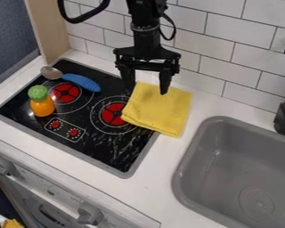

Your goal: Move the yellow cloth to the bottom right of the burner

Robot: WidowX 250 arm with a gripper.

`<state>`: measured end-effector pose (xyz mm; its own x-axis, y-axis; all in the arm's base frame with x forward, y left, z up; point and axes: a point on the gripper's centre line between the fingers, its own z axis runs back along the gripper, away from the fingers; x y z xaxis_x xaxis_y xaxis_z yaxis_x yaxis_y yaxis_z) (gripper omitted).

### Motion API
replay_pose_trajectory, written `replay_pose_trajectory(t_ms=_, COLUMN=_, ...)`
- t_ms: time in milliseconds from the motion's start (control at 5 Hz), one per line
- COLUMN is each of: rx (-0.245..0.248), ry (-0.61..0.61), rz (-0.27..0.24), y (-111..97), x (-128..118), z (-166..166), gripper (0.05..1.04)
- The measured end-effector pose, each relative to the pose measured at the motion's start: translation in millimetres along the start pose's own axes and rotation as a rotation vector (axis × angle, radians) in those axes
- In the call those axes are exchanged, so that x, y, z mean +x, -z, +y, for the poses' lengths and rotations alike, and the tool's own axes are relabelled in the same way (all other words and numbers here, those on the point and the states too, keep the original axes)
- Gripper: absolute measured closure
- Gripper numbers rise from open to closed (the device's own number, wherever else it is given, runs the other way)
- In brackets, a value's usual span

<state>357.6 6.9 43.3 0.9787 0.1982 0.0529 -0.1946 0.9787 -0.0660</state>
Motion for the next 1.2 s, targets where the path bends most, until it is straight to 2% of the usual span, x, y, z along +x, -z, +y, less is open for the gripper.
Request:
replay_pose_trajectory(t_ms=200, rx=0.005, ry=0.019, rz=-0.022, y=14, x=6, z=1, gripper=0.084)
replay_pose_trajectory(t_ms=400, rx=0.051, ry=0.021, rz=-0.045, y=29, x=10, z=-4, gripper=0.084)
replay_pose_trajectory(t_ms=600, rx=0.073, ry=0.011, rz=-0.058, y=38, x=11, z=-6, gripper=0.083)
replay_pose_trajectory(t_ms=800, rx=0.089, ry=0.001, rz=-0.056, y=41, x=9, z=-2, gripper=0.083)
replay_pose_trajectory(t_ms=1200, rx=0.122, ry=-0.058, rz=-0.02, y=42, x=-11, z=19, gripper=0.082)
